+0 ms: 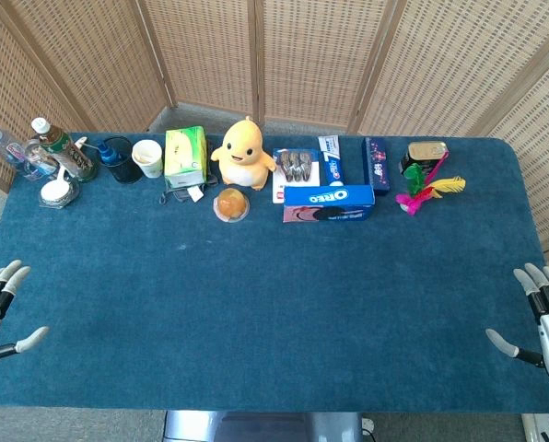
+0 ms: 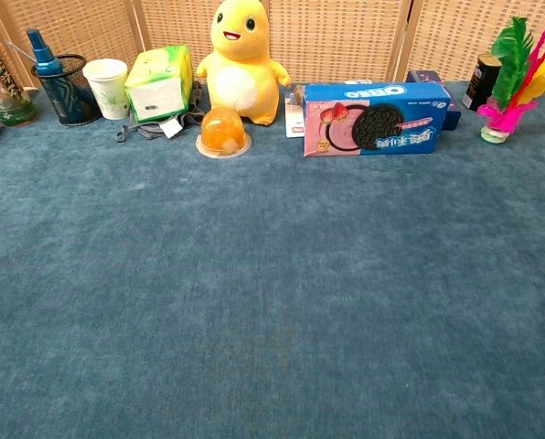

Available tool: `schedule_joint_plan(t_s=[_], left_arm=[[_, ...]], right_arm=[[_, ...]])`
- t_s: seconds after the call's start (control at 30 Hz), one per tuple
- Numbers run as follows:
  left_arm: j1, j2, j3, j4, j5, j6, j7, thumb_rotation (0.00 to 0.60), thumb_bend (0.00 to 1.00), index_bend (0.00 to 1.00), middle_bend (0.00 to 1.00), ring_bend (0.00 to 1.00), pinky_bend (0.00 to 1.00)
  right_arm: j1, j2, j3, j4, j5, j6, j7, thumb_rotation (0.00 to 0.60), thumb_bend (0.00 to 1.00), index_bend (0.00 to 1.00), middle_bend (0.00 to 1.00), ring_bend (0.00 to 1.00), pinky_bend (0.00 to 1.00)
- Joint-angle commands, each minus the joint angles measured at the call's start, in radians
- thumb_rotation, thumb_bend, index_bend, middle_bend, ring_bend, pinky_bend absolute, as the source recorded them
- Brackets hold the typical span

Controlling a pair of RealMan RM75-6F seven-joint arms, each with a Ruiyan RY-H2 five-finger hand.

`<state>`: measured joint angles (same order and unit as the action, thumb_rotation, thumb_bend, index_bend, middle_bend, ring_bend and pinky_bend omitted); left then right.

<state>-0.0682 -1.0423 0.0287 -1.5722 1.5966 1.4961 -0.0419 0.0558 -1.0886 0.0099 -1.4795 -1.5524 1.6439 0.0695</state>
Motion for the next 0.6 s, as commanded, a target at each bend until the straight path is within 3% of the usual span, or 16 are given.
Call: schedule_joint_plan(t_s=[0.03, 0.27, 0.43, 0.53, 0.57, 0.6], left_arm=[[-0.001, 0.001, 0.001, 0.001, -0.001, -0.003, -0.004, 0.0, 0.02, 0.0, 0.0, 0.05, 0.0], [0.0, 0.004, -0.001, -0.001, -0.003, 0.001, -0.014, 0.0, 0.02, 0.0, 0.0, 0.05, 0.0], [0.001, 0.008, -0.004, -0.005, -0.002, 0.006, -0.017, 0.002, 0.02, 0.0, 0.0, 0.05, 0.0], [-0.001, 0.008, -0.006, -0.003, -0.009, 0.001, -0.018, 0.0, 0.02, 0.0, 0.0, 0.05, 0.0], [-0.001, 0.008, -0.007, -0.003, -0.012, 0.0, -0.019, 0.0, 0.02, 0.0, 0.0, 0.05, 0.0], [-0.001, 0.009, -0.008, -0.004, -0.014, -0.001, -0.022, 0.0, 0.02, 0.0, 0.0, 0.05, 0.0]], right_arm=[[-0.003, 0.002, 0.003, 0.002, -0.005, 0.0, 0.009, 0.0, 0.0, 0.0, 0.0, 0.0, 0.07], [0.006, -0.004, 0.01, 0.011, -0.029, -0.015, 0.034, 0.0, 0.0, 0.0, 0.0, 0.01, 0.07], [0.074, -0.011, 0.016, 0.011, -0.101, -0.072, 0.03, 0.0, 0.0, 0.0, 0.0, 0.15, 0.16], [0.153, -0.017, 0.023, 0.001, -0.176, -0.126, 0.079, 0.0, 0.02, 0.02, 0.0, 0.36, 0.36], [0.176, -0.022, 0.024, 0.005, -0.195, -0.142, 0.101, 0.007, 0.04, 0.04, 0.0, 0.47, 0.5], [0.196, -0.026, 0.025, 0.011, -0.21, -0.157, 0.12, 0.074, 0.09, 0.05, 0.0, 0.59, 0.66]])
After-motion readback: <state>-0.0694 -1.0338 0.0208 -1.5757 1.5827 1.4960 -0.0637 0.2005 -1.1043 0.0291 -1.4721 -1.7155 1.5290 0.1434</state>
